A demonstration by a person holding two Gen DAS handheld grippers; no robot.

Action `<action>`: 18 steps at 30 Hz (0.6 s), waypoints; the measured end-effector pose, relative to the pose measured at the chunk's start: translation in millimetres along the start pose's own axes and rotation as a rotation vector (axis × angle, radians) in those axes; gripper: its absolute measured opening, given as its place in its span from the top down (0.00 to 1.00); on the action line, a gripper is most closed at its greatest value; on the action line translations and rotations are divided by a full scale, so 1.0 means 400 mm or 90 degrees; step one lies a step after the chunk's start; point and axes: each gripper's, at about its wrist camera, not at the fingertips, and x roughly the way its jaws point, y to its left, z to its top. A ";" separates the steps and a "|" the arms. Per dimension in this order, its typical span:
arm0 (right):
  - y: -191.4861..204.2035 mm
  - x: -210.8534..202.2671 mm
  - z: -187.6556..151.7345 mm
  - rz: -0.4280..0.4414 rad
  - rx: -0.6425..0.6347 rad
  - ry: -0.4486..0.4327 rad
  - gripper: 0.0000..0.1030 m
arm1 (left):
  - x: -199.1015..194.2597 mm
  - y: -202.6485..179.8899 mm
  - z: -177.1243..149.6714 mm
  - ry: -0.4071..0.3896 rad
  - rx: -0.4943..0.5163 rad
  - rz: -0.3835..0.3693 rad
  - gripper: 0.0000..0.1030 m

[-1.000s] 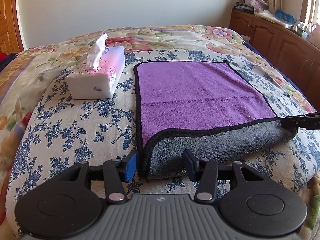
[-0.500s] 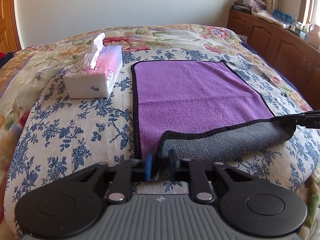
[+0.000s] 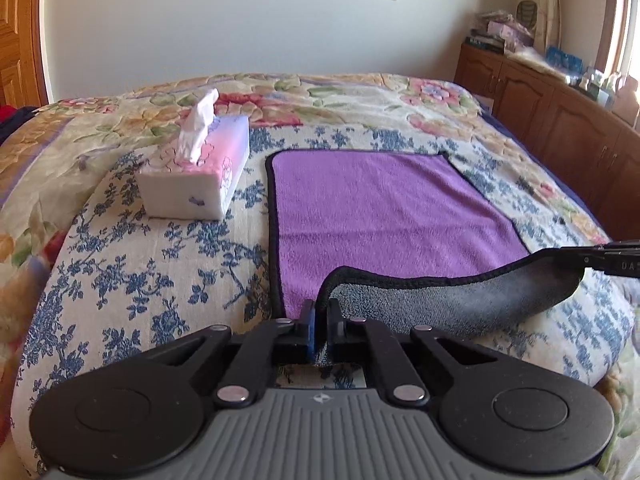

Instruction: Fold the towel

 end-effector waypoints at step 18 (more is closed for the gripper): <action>-0.003 -0.008 0.080 -0.001 -0.033 -0.072 0.97 | -0.015 -0.016 0.095 -0.062 0.004 -0.001 0.95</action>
